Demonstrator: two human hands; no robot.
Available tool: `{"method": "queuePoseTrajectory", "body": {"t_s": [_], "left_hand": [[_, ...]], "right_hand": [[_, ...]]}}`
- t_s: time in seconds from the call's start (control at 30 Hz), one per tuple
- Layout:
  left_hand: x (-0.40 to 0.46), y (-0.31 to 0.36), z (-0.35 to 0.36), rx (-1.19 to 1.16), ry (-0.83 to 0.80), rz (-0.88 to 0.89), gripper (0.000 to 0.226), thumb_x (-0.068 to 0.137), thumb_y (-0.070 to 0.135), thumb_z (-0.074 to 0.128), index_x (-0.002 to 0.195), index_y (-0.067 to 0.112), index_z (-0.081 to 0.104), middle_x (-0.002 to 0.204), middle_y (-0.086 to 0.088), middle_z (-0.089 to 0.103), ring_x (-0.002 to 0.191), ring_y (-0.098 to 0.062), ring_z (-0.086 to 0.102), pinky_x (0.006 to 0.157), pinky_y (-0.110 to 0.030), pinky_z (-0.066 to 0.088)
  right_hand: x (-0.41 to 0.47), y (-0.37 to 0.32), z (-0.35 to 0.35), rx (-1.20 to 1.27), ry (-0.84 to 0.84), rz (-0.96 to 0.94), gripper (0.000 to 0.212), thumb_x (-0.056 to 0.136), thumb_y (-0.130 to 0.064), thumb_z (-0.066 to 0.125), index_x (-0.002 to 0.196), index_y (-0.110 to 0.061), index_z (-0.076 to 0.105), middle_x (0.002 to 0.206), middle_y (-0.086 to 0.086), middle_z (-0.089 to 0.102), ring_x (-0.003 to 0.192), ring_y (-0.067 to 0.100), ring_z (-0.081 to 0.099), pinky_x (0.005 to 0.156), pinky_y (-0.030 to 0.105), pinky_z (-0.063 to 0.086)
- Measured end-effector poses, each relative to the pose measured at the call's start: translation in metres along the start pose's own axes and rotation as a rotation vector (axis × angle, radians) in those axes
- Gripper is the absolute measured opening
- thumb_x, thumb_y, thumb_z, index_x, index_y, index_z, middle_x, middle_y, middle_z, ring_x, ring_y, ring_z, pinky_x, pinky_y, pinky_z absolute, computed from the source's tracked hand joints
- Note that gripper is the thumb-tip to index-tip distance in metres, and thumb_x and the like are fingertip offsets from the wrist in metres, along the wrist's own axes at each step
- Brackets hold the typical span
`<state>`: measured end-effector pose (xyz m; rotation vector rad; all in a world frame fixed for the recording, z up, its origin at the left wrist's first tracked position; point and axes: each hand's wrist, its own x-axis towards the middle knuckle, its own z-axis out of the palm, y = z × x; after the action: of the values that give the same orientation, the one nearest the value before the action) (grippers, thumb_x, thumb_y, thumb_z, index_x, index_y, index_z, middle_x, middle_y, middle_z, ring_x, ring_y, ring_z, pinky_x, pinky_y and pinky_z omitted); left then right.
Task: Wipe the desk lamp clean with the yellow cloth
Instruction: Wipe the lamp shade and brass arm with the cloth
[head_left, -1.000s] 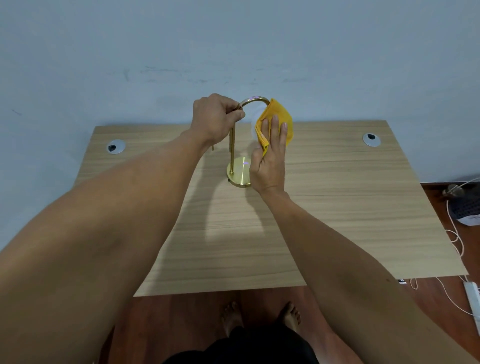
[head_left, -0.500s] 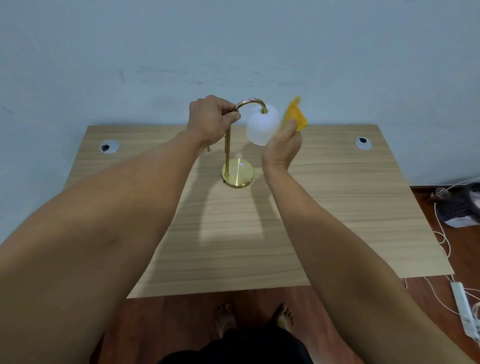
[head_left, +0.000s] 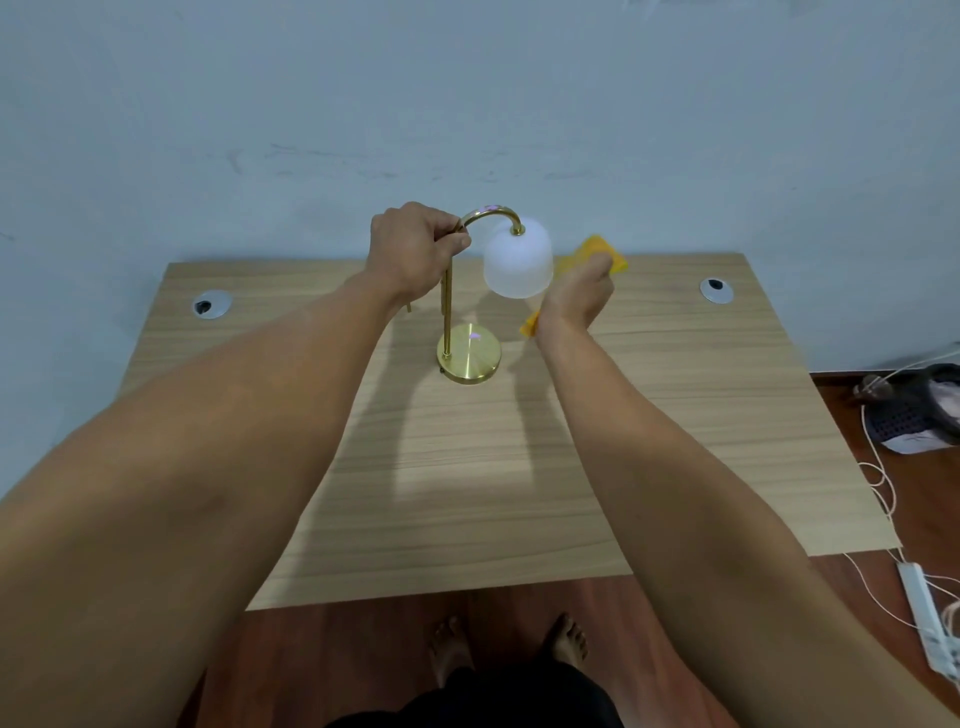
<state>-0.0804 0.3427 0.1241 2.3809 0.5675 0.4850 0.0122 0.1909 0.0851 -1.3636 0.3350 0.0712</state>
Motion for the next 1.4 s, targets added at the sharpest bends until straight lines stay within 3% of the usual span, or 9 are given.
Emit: {"method": "queuePoseTrajectory", "body": {"t_s": [0.1, 0.2, 0.5, 0.67, 0.8, 1.03, 1.2, 1.3, 1.4], "left_hand": [[-0.001, 0.001, 0.000, -0.016, 0.000, 0.005, 0.028, 0.092, 0.032, 0.064, 0.084, 0.008, 0.075, 0.070, -0.023, 0.060, 0.071, -0.037, 0.052, 0.087, -0.046, 0.051], [-0.002, 0.002, 0.001, -0.023, 0.004, 0.007, 0.027, 0.092, 0.033, 0.064, 0.084, 0.009, 0.076, 0.072, -0.023, 0.063, 0.069, -0.035, 0.052, 0.085, -0.045, 0.051], [0.000, -0.001, 0.001, -0.036, 0.003, 0.004, 0.031, 0.091, 0.036, 0.063, 0.085, 0.007, 0.075, 0.070, -0.022, 0.061, 0.066, -0.030, 0.048, 0.078, -0.039, 0.047], [-0.001, -0.002, 0.003, -0.057, 0.000, -0.023, 0.034, 0.090, 0.036, 0.064, 0.085, 0.004, 0.074, 0.073, -0.025, 0.062, 0.069, -0.037, 0.051, 0.079, -0.039, 0.049], [0.000, -0.001, 0.004, -0.029, 0.019, -0.026, 0.037, 0.089, 0.038, 0.062, 0.079, 0.003, 0.068, 0.063, -0.016, 0.048, 0.066, -0.032, 0.041, 0.074, -0.039, 0.042], [-0.003, 0.003, 0.004, -0.029, 0.027, -0.034, 0.032, 0.090, 0.035, 0.065, 0.080, 0.005, 0.071, 0.067, -0.020, 0.057, 0.064, -0.018, 0.040, 0.072, -0.033, 0.039], [-0.003, 0.002, 0.002, -0.003, 0.040, -0.030, 0.028, 0.091, 0.033, 0.066, 0.081, 0.008, 0.072, 0.068, -0.019, 0.061, 0.065, -0.026, 0.049, 0.080, -0.041, 0.050], [-0.003, 0.003, 0.002, -0.014, 0.051, -0.038, 0.029, 0.091, 0.033, 0.066, 0.082, 0.007, 0.073, 0.069, -0.020, 0.061, 0.065, -0.020, 0.045, 0.081, -0.043, 0.051], [-0.004, 0.004, 0.003, -0.007, 0.058, -0.045, 0.033, 0.090, 0.036, 0.064, 0.083, 0.004, 0.072, 0.069, -0.022, 0.060, 0.065, -0.019, 0.043, 0.080, -0.044, 0.051]], "right_hand": [[-0.001, -0.018, 0.015, -0.213, -0.184, -0.190, 0.033, 0.092, -0.034, 0.034, 0.064, -0.018, 0.041, 0.066, -0.003, 0.042, 0.065, 0.022, 0.039, 0.061, 0.036, 0.035], [0.004, -0.013, 0.024, -0.426, -0.329, -0.184, 0.055, 0.083, -0.048, 0.030, 0.090, -0.008, 0.068, 0.087, 0.005, 0.066, 0.085, 0.029, 0.059, 0.078, 0.041, 0.050], [0.042, -0.022, 0.012, -0.189, -0.223, 0.230, 0.039, 0.100, -0.038, 0.034, 0.074, -0.017, 0.054, 0.077, 0.002, 0.061, 0.074, 0.026, 0.059, 0.063, 0.029, 0.046], [0.026, -0.045, 0.037, -0.338, -0.484, -0.105, 0.043, 0.091, -0.038, 0.033, 0.066, -0.020, 0.062, 0.073, -0.010, 0.066, 0.071, 0.021, 0.059, 0.066, 0.033, 0.045], [0.032, -0.051, 0.049, -0.675, -0.676, -0.145, 0.050, 0.086, -0.048, 0.030, 0.068, -0.021, 0.069, 0.095, 0.007, 0.079, 0.082, 0.027, 0.065, 0.085, 0.041, 0.053], [0.066, -0.052, 0.050, -0.612, -0.680, 0.041, 0.024, 0.088, -0.035, 0.038, 0.081, -0.018, 0.054, 0.085, 0.007, 0.062, 0.076, 0.025, 0.057, 0.072, 0.034, 0.047], [0.079, -0.036, 0.032, -0.480, -0.509, 0.167, 0.024, 0.085, -0.036, 0.038, 0.087, -0.015, 0.048, 0.087, 0.007, 0.055, 0.080, 0.027, 0.053, 0.071, 0.038, 0.042], [0.056, -0.053, 0.027, -0.375, -0.527, 0.038, 0.030, 0.085, -0.041, 0.038, 0.078, -0.015, 0.051, 0.081, 0.000, 0.055, 0.074, 0.020, 0.052, 0.068, 0.029, 0.041], [0.040, -0.058, 0.021, -0.429, -0.742, -0.074, 0.052, 0.100, -0.019, 0.035, 0.052, -0.022, 0.055, 0.050, -0.012, 0.056, 0.047, 0.006, 0.051, 0.047, 0.013, 0.037]]}}
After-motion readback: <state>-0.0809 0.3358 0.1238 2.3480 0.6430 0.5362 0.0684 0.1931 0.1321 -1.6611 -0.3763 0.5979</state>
